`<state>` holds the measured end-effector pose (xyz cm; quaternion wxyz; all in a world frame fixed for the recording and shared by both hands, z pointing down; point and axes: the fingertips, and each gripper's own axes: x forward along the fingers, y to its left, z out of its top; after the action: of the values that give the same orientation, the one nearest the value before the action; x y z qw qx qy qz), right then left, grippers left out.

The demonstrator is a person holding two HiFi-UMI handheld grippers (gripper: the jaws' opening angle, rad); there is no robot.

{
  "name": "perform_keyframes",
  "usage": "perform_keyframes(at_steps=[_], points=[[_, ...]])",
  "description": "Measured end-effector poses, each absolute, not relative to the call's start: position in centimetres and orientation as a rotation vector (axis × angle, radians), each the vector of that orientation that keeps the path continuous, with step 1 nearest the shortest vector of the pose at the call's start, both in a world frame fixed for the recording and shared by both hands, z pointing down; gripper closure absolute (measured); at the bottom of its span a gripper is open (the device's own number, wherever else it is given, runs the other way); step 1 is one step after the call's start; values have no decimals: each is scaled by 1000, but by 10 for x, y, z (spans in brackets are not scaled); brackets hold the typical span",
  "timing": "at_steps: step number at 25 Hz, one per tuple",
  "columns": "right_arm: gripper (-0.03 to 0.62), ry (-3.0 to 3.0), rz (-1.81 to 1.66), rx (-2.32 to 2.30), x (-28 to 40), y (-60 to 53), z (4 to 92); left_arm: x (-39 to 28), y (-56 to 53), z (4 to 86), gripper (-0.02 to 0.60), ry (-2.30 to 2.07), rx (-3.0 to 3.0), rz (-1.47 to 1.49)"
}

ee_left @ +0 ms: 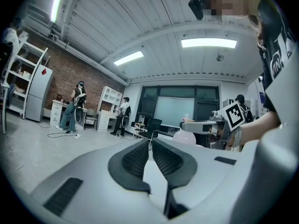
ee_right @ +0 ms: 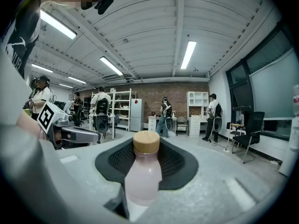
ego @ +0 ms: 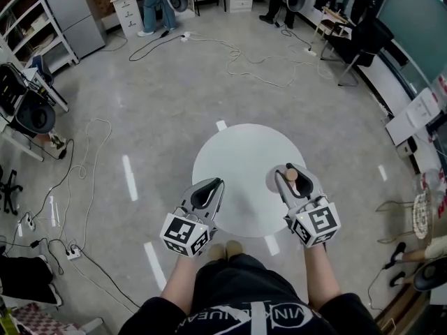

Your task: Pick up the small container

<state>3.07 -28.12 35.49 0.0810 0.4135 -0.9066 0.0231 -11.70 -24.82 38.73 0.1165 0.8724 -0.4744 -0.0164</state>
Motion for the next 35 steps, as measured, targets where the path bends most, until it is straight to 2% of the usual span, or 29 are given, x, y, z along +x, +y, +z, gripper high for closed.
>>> perform_keyframes(at_steps=[35], points=[[461,-2742,64,1243,26,-282,345,-129,-240,388,554,-1442,2529,-42]])
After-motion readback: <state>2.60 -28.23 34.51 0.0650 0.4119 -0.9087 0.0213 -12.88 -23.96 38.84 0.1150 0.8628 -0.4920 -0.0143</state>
